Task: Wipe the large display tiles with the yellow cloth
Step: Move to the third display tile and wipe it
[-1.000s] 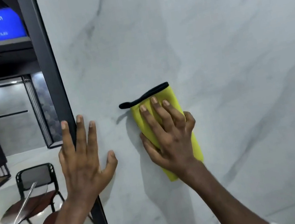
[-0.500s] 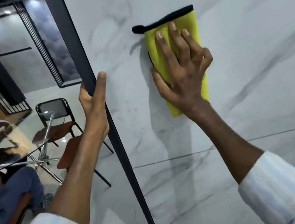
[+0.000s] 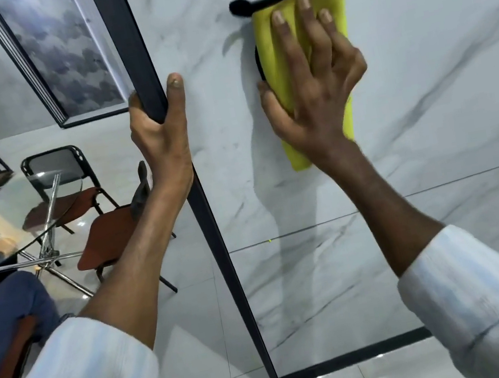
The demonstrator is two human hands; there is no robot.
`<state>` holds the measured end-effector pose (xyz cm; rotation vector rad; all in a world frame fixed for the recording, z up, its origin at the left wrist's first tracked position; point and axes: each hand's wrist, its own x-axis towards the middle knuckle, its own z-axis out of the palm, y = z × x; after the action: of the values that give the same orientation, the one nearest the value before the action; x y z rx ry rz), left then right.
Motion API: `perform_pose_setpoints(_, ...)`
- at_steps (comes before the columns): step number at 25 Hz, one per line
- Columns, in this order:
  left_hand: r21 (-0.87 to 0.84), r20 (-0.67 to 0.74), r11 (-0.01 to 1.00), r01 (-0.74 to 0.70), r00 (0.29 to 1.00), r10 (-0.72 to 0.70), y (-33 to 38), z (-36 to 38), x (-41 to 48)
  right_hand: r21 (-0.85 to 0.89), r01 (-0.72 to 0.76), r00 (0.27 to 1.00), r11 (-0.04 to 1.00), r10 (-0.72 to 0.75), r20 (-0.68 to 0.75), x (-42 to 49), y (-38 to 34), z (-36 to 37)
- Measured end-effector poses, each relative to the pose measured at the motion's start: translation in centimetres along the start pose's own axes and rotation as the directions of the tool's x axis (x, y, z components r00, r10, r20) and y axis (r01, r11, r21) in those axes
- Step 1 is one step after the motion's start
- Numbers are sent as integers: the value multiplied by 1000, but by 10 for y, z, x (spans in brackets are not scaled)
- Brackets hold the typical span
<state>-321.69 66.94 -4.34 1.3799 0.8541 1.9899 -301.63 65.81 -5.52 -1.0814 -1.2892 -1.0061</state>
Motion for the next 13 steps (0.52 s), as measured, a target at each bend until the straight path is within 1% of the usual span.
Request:
perform_pose_setpoints(1, 2, -1, 1000, 11, 1000, -11, -1, 0, 0, -7, -16, 1000, 1000, 16, -16, -2, -1, 2)
perform_pose_setpoints(3, -11, -19, 1000, 19, 1000, -19, -2, -1, 1, -25, -17, 1000, 1000, 17, 10, -45, 0, 6)
perform_pose_setpoints(5, -11, -30, 1000, 26, 999, -26, -3, -1, 3, -52, -31, 996, 998, 35, 83, -121, 2, 5)
perform_pose_setpoints(7, -9, -34, 999, 44, 998, -45, -3, 1, 4, -82, -25, 981, 996, 40, 192, -196, 1, 1)
perform_pose_setpoints(9, -14, -35, 998, 53, 998, -54, -7, 2, 5, -91, -67, 963, 994, 89, 254, -233, -7, -2)
perform_pose_setpoints(11, -16, -32, 999, 50, 998, -51, -9, 1, 6, -58, -133, 955, 989, 143, 261, -220, -19, 0)
perform_pose_setpoints(13, -10, -35, 999, 37, 999, -38, -9, 0, 6, -23, -125, 973, 992, 127, 194, -165, -33, 7)
